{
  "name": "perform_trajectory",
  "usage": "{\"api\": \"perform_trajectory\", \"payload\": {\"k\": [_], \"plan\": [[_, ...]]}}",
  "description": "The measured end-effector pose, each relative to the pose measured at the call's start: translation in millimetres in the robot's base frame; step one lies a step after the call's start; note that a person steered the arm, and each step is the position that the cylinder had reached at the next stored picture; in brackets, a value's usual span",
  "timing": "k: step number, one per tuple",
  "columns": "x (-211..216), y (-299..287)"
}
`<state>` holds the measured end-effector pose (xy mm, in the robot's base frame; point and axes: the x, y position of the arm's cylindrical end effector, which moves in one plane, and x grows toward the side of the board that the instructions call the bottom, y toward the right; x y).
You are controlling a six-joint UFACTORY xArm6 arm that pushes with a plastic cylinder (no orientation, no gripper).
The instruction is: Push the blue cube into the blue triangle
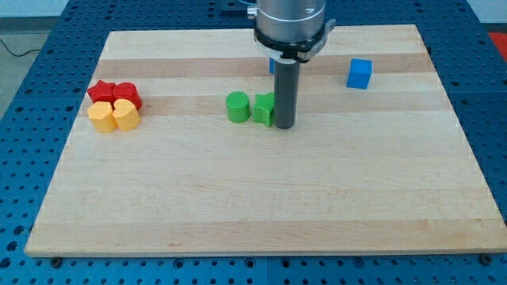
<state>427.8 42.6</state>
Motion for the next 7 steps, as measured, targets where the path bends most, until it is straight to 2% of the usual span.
{"api": "perform_trajectory", "payload": {"k": [2, 3, 4, 7], "plan": [[-42, 202], [-88, 249], [-100, 214], [-100, 48]]}}
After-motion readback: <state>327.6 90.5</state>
